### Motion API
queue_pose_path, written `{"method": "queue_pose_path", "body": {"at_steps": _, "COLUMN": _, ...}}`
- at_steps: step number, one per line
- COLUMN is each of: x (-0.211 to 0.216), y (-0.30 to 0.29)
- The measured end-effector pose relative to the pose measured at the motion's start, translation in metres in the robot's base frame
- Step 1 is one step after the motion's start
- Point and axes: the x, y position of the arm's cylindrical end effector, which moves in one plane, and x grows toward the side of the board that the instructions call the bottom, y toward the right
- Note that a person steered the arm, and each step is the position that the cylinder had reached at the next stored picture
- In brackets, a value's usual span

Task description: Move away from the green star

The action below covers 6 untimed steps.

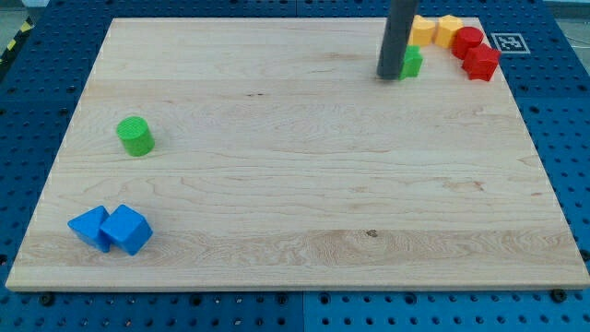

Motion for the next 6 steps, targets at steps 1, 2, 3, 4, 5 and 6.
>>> {"method": "queue_pose_path", "body": {"at_steps": 1, "x": -0.017, "y": 0.047}}
{"method": "queue_pose_path", "body": {"at_steps": 2, "x": -0.006, "y": 0.045}}
{"method": "queue_pose_path", "body": {"at_steps": 3, "x": 0.011, "y": 0.020}}
{"method": "queue_pose_path", "body": {"at_steps": 4, "x": 0.011, "y": -0.033}}
{"method": "queue_pose_path", "body": {"at_steps": 5, "x": 0.008, "y": -0.107}}
{"method": "queue_pose_path", "body": {"at_steps": 6, "x": 0.008, "y": -0.195}}
